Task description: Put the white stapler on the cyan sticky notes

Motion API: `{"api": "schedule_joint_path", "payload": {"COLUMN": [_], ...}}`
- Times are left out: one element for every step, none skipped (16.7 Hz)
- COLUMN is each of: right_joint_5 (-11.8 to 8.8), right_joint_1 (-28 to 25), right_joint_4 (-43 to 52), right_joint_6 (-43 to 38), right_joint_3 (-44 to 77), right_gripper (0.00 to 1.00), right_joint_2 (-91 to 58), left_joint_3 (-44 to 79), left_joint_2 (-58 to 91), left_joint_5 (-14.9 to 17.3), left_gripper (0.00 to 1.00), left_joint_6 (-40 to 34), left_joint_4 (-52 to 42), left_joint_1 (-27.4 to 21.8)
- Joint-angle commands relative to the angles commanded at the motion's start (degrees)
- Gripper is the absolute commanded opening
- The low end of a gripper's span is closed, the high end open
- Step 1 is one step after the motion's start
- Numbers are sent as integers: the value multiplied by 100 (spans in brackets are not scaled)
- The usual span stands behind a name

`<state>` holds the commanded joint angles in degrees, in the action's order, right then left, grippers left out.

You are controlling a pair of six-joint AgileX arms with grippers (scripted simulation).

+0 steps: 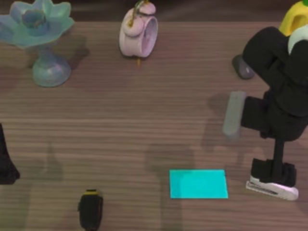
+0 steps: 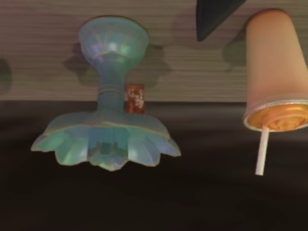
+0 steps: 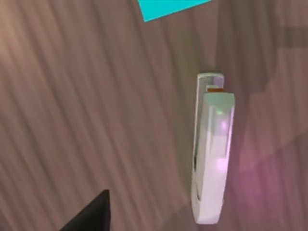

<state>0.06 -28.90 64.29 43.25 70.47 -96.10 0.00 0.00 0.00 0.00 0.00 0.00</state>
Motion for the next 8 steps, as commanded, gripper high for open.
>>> {"api": "schedule_joint_path", "payload": {"right_joint_5": [0,0,2,2,1,1,0,0], "right_joint_1": [0,0,28,26,19,12,6,2], "right_joint_4": [0,0,-14,-31,-103,-232,-420,-665], "right_joint_6": [0,0,-7,-6,-1,0,0,-2], "right_joint_3": [0,0,-17,-29,-84,-174,-293,-435], "right_gripper": [100,100,100,100,100,100,100,100], "right_joint_2": [0,0,18,10,-23,-75,-148,-240], "left_joint_3": [0,0,0,0,0,0,0,0], "left_joint_2": [0,0,0,0,0,0,0,0], "left_joint_5": [0,0,0,0,0,0,0,0], "left_gripper": [100,100,100,100,100,100,100,100], "left_joint_6": [0,0,0,0,0,0,0,0], "left_joint_4": [0,0,0,0,0,0,0,0], "left_joint_1": [0,0,0,0,0,0,0,0]}}
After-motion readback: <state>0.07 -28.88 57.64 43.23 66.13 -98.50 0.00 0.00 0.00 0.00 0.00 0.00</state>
